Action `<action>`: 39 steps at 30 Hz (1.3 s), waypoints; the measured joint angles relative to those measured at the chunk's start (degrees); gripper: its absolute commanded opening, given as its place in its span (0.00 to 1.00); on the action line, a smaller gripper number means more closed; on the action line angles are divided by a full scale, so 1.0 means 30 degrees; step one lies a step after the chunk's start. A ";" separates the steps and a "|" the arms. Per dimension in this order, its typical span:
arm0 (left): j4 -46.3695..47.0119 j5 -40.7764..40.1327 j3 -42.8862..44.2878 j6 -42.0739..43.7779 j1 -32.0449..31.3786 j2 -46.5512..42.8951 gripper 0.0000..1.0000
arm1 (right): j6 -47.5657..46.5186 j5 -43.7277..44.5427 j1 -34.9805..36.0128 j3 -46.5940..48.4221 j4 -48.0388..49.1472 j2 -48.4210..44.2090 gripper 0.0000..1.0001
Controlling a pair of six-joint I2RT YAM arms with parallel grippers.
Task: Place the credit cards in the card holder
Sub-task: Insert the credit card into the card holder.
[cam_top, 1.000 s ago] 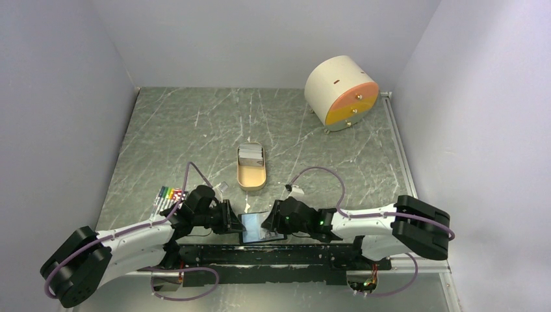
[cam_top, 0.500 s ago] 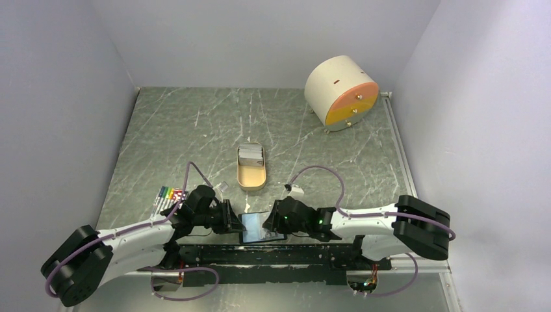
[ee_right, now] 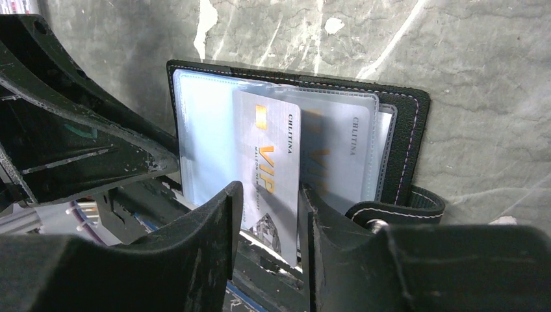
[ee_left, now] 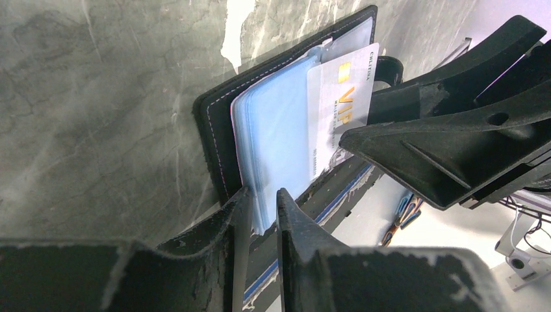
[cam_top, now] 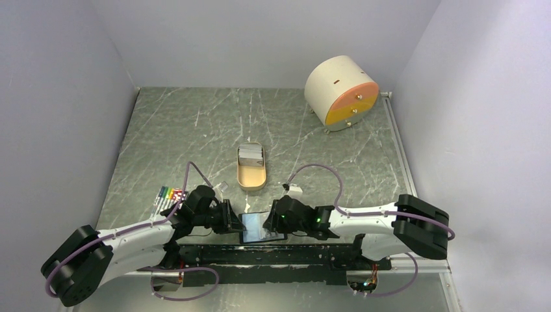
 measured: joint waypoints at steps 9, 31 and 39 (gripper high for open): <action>-0.0007 -0.0007 0.0000 0.0000 0.0000 -0.0095 0.26 | -0.0466 0.0219 0.0000 0.0466 -0.0947 0.0015 0.40; 0.0102 0.0015 -0.0015 -0.0488 -0.0007 -0.0197 0.28 | -0.0627 -0.1953 0.0022 0.0255 0.3155 0.2164 0.32; 0.0168 0.0044 -0.0102 -0.0787 -0.0007 -0.0379 0.27 | -0.0561 -0.2455 0.0007 -0.0896 0.5610 0.2186 0.35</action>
